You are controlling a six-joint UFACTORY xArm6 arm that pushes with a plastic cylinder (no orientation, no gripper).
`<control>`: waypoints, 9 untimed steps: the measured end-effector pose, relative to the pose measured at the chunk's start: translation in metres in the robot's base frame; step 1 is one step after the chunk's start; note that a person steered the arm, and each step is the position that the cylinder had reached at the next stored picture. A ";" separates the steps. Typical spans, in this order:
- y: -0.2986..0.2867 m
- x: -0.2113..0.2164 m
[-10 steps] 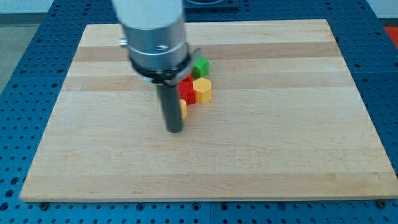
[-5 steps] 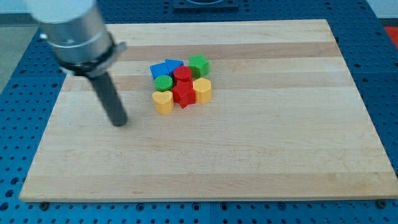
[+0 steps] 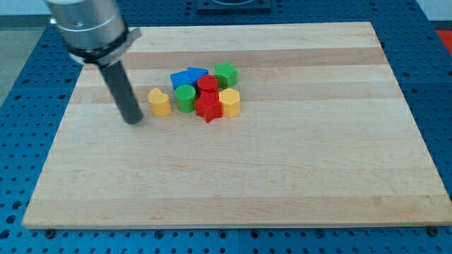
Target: Push the yellow heart to the left of the green circle
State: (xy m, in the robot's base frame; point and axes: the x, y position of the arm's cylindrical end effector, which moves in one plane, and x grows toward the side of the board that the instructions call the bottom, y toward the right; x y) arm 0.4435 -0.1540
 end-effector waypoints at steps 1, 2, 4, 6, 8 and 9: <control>0.073 -0.001; 0.101 -0.013; 0.002 -0.034; 0.025 -0.034; 0.013 -0.018; -0.048 -0.021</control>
State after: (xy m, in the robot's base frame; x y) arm 0.4220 -0.2023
